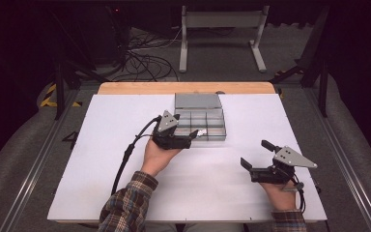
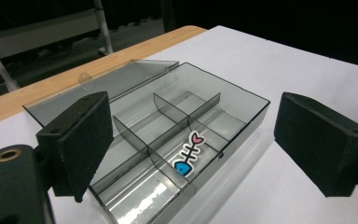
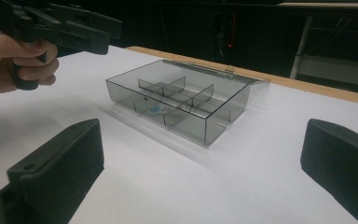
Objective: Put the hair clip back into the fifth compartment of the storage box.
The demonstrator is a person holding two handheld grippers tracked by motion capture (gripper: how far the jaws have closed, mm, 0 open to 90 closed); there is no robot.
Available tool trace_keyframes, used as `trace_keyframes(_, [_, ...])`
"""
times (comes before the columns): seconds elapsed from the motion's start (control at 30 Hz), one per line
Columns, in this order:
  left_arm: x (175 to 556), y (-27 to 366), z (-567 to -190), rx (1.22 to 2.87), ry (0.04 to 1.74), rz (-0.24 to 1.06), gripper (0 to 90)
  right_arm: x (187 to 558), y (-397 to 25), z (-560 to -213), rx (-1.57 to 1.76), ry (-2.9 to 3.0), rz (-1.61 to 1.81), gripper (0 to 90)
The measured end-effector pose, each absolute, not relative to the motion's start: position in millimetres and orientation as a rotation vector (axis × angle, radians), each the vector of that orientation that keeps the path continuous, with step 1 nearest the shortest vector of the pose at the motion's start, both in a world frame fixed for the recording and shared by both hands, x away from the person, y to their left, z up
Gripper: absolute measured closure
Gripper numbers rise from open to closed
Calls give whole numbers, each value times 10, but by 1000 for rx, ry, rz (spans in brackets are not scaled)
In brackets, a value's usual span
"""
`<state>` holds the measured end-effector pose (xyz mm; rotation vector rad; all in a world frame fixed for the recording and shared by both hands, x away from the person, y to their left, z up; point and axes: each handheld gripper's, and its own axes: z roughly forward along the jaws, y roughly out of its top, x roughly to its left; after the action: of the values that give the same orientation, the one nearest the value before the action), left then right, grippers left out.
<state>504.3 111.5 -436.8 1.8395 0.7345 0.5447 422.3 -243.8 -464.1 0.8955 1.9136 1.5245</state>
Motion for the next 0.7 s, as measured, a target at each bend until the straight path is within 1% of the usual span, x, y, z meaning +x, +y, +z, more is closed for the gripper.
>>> trace_keyframes(0.23, [4982,1150,-4339,1815,731,533,104,4219,-2435,-4636,869,1918,1532,0])
trace_keyframes(0.4, [4929,1190,-4310,1810,710,551,96,4219,-2429,-4639,868,1922,1531,0])
trace_keyframes(0.57, [4892,1255,-4307,1794,703,534,82,4213,-2436,-4635,868,1914,1539,0])
trace_keyframes(0.7, [4850,1313,-4291,1794,696,553,73,4214,-2443,-4635,872,1908,1548,0])
